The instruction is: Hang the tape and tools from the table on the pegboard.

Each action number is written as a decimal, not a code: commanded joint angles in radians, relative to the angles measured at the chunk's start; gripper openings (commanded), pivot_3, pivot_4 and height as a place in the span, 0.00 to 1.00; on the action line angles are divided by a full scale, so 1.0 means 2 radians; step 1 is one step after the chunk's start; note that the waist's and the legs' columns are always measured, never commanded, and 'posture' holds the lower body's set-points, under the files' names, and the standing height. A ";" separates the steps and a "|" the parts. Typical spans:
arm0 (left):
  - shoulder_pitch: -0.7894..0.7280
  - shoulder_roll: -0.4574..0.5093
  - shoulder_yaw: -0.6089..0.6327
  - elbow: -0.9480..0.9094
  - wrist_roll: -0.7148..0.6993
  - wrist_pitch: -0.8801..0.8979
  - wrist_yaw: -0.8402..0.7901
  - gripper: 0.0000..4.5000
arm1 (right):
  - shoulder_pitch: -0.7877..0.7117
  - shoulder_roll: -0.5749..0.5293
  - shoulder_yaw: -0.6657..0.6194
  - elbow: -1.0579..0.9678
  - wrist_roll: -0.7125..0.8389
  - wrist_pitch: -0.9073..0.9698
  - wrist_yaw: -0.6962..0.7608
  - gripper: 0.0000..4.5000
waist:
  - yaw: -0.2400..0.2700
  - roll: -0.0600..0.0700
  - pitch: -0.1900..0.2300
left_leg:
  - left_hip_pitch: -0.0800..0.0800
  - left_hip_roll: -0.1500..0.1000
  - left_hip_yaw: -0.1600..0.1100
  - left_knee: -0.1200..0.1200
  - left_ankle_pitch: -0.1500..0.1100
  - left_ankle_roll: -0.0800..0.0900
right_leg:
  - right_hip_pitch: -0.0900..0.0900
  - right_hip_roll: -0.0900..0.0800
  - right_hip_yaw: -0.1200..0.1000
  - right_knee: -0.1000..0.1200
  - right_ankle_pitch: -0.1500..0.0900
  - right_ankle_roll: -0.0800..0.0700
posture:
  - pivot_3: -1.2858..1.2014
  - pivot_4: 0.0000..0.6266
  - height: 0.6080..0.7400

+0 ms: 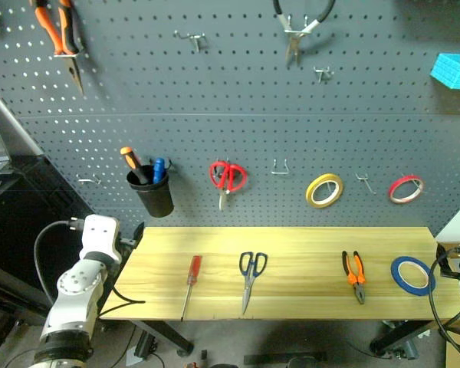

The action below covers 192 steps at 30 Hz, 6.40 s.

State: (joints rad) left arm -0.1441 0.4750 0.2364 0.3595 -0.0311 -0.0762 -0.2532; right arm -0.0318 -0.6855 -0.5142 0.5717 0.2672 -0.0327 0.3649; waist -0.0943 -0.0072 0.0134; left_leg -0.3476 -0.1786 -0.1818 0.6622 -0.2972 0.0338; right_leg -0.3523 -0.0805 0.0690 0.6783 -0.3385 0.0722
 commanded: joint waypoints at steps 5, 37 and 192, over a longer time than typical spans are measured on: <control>-0.014 0.008 -0.004 0.000 0.004 -0.027 -0.003 0.89 | -0.009 -0.002 -0.008 -0.023 0.006 -0.002 -0.002 1.00 | -0.003 0.000 0.000 | 0.000 0.000 0.000 0.000 0.000 0.000 | 0.000 0.000 0.000 0.000 0.000 0.000 | 0.44 0.00 1.00; -0.009 0.011 -0.199 -0.297 -0.025 0.210 -0.180 0.89 | -0.058 -0.006 0.121 -0.119 -0.014 0.276 0.073 1.00 | -0.019 0.002 0.028 | 0.000 0.001 0.002 0.001 -0.001 0.002 | 0.001 0.000 0.000 0.000 0.000 0.000 | 0.40 0.20 1.00; 0.073 0.053 -0.067 -0.393 -0.203 0.203 -0.278 0.90 | -0.105 0.231 0.296 -0.648 -0.053 0.540 -0.097 0.57 | -0.049 0.001 0.091 | -0.019 0.014 0.025 0.008 -0.003 -0.001 | -0.029 -0.002 -0.013 0.009 0.013 -0.004 | 0.42 0.30 1.00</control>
State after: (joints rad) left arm 0.0009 0.5815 0.0619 -0.3910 -0.4302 0.3503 -0.8303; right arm -0.2242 -0.2308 0.0415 -0.6036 0.1598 1.0611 0.1934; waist -0.1922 -0.0052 0.1957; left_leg -0.3859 -0.1506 -0.1323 0.6792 -0.3020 0.0311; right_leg -0.4102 -0.0853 0.0433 0.6971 -0.3123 0.0637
